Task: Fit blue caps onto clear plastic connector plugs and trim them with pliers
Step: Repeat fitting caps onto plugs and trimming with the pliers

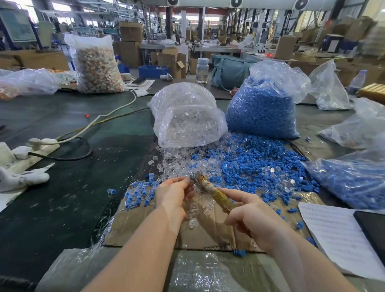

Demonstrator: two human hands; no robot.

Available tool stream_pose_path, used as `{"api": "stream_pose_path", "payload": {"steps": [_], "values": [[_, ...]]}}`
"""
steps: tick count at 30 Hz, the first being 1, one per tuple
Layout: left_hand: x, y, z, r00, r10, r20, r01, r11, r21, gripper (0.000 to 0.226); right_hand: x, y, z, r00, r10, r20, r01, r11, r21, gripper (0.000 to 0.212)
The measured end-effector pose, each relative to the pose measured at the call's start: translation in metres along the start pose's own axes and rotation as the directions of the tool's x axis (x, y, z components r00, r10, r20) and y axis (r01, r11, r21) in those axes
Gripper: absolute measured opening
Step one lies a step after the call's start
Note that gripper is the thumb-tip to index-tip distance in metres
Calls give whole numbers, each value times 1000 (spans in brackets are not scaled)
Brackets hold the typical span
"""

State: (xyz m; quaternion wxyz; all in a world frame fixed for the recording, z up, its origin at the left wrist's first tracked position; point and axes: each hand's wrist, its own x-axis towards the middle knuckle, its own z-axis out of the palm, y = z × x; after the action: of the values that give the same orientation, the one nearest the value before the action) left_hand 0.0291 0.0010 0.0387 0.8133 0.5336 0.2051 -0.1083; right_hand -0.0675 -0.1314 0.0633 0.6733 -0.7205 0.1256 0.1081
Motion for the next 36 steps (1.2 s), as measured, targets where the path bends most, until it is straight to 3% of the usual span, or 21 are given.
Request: {"api": "stream_pose_path", "payload": {"steps": [6, 9, 11, 15, 20, 25, 31, 36], "values": [[6, 2, -7, 996, 27, -90, -32, 998, -56, 6, 7, 5, -4, 995, -4, -97, -3, 997, -71, 68], [15, 0, -18, 969, 203, -137, -179, 970, 167, 5, 9, 5, -12, 973, -72, -220, 24, 977, -213, 62], [18, -3, -24, 917, 382, -116, -303, 855, 421, 10, 16, 9, -18, 937, -159, -312, 24, 918, -397, 63], [22, -7, -37, 805, 594, 3, -412, 555, 722, 19, 29, 26, -32, 833, -292, -470, -198, 637, -745, 52], [26, -17, -51, 770, 620, 152, -417, 307, 856, 27, 36, 47, -47, 785, -319, -530, -322, 521, -790, 50], [20, -23, -51, 744, 632, 218, -365, 111, 924, 30, 39, 57, -54, 796, -269, -542, -357, 516, -779, 53], [3, -40, -34, 699, 621, 356, -517, 94, 851, 19, 37, 55, -54, 816, -252, -521, -365, 473, -802, 60], [-7, -57, -21, 694, 581, 426, -579, 96, 810, 18, 33, 52, -44, 760, -503, -412, -234, 379, -895, 43]]}}
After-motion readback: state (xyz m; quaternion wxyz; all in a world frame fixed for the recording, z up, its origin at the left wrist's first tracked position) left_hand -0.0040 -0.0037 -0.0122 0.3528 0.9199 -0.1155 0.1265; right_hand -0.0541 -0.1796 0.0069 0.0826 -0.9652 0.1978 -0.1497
